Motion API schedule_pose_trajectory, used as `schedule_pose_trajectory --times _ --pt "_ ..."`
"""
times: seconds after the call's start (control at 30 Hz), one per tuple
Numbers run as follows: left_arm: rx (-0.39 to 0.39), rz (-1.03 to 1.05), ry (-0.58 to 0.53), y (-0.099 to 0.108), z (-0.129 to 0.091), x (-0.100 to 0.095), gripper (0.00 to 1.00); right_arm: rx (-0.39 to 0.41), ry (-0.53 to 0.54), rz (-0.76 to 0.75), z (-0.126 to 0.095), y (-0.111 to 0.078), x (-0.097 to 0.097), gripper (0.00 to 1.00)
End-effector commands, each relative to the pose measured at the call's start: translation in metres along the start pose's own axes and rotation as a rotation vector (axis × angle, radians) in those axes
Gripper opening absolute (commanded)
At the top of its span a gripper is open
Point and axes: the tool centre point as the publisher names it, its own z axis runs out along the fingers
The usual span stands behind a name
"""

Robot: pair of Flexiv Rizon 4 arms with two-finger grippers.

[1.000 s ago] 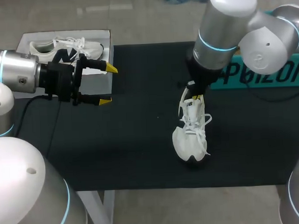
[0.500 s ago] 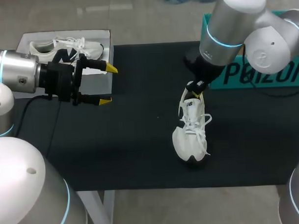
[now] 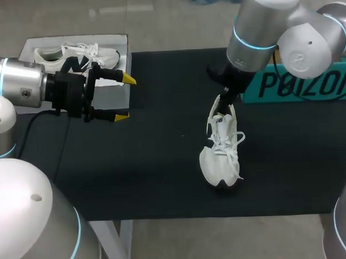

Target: Take the shoe out of the shoebox, open the shoe tongue, remove and reinsert the insole, then place the shoe into the shoebox

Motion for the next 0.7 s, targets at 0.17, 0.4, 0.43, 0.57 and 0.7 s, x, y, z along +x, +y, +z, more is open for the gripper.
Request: schedule_pose_trajectory --times 0.17,0.4,0.43,0.57,0.7 --pt "-0.001 0.0 0.003 0.0 0.0 0.0 1.0 0.0 0.0 0.001 0.001 0.0 0.0 1.0" --pt "-0.001 0.0 0.003 0.0 0.0 0.0 1.0 0.0 0.0 0.001 0.001 0.0 0.0 1.0" --pt "-0.001 0.0 0.003 0.0 0.0 0.0 1.0 -0.002 -0.01 -0.015 0.001 0.002 -0.001 1.0" --pt "-0.001 0.0 0.003 0.0 0.0 0.0 1.0 0.006 -0.047 -0.152 -0.001 0.012 -0.007 1.0" --pt "-0.001 0.0 0.003 0.0 0.0 0.0 1.0 0.027 -0.062 -0.244 -0.003 0.016 -0.012 1.0"
